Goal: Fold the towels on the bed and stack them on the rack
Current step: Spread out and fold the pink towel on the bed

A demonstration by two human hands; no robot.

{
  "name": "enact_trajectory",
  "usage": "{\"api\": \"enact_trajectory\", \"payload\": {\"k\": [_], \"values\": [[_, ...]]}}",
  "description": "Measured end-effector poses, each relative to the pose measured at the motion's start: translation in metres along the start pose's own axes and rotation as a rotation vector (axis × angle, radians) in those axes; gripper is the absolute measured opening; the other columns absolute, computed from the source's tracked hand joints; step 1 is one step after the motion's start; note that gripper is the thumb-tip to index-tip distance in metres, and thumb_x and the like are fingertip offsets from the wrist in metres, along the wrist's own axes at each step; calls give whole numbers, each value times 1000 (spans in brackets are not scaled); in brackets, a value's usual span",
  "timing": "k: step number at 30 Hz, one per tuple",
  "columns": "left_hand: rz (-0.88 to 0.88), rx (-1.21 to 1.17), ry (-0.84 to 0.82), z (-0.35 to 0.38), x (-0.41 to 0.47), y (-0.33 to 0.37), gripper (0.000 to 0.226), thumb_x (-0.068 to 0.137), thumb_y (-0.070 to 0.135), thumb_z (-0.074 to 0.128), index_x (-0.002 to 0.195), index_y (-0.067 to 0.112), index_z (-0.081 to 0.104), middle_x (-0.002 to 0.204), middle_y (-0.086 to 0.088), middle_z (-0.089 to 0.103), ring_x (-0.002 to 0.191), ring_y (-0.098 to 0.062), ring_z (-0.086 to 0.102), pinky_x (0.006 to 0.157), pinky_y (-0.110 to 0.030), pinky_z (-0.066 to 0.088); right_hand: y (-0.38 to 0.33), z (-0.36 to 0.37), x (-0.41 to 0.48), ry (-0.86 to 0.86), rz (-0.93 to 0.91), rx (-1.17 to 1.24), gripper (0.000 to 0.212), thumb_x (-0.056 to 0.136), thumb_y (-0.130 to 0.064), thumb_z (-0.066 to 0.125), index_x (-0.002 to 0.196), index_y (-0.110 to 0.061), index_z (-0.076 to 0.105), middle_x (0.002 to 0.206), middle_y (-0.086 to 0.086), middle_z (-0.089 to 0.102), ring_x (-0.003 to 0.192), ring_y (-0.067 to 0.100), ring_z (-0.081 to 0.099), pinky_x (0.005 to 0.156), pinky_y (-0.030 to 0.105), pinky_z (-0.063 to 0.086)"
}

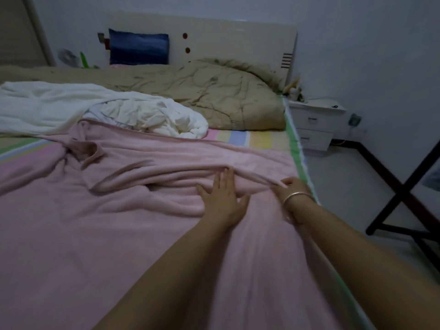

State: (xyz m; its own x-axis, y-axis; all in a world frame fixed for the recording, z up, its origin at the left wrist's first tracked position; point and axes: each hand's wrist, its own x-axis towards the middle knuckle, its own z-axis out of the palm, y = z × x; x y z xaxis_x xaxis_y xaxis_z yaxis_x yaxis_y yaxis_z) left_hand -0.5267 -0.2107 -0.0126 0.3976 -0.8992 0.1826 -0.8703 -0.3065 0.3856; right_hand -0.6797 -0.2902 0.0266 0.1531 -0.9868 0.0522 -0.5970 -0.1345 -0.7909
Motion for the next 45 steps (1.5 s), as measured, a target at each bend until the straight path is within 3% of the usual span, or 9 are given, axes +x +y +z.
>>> {"api": "enact_trajectory", "payload": {"k": [8,10,15,23,27,30,37,42,45], "values": [[294,140,-258,82,62,99,71,97,56,26,155,19,10,163,-2,-2,149,-16,-3,116,-57,-5,88,-44,62,-249,109,-278,21,82,-33,70,93,-18,61,98,6,66,91,22,61,78,24,44],[299,114,-291,90,75,96,63,100,52,24,153,19,20,163,-2,5,149,-16,4,117,-55,-1,77,-33,78,-155,92,-187,15,83,-26,64,97,-20,63,103,5,67,96,23,62,84,27,46],[178,-208,151,58,112,51,36,88,18,51,123,19,57,128,-3,56,119,-25,50,100,-37,38,28,7,128,-89,-115,-206,10,87,-23,57,89,-23,67,102,6,71,100,30,64,90,35,50],[-298,610,17,-32,142,-98,38,91,31,51,125,14,52,127,-8,56,121,-28,45,98,-34,35,-51,140,137,-426,-260,-293,34,92,-42,53,104,-16,71,112,8,68,107,28,60,92,29,44],[-259,642,52,-36,140,-110,36,93,40,54,119,15,60,123,-7,61,119,-27,51,94,-31,40,-62,156,143,-491,-130,-430,51,92,-52,49,123,-14,63,128,14,59,117,31,55,97,33,42],[-193,574,155,-37,149,-94,41,92,48,56,111,13,64,116,-7,64,113,-26,57,84,-31,42,-64,147,143,-652,-130,-412,41,91,-35,60,127,-14,61,129,9,60,119,26,56,99,32,42],[-133,233,346,-4,180,-42,20,92,20,48,89,17,67,100,-6,68,95,-27,62,69,-30,37,-57,104,142,-813,-245,-484,40,95,-33,46,135,-29,50,133,1,56,120,21,54,103,28,38],[78,-108,468,31,228,-8,20,86,20,48,95,20,66,95,-6,70,89,-26,62,76,-35,48,-31,48,198,-305,113,168,48,75,-25,73,118,-7,63,121,16,64,109,28,62,55,15,45],[347,-122,199,60,253,27,51,92,26,48,141,14,42,147,-10,43,135,-26,37,113,-40,26,-17,28,239,201,-24,-275,27,86,-34,60,109,-21,69,116,11,65,109,29,60,77,26,45]]}}
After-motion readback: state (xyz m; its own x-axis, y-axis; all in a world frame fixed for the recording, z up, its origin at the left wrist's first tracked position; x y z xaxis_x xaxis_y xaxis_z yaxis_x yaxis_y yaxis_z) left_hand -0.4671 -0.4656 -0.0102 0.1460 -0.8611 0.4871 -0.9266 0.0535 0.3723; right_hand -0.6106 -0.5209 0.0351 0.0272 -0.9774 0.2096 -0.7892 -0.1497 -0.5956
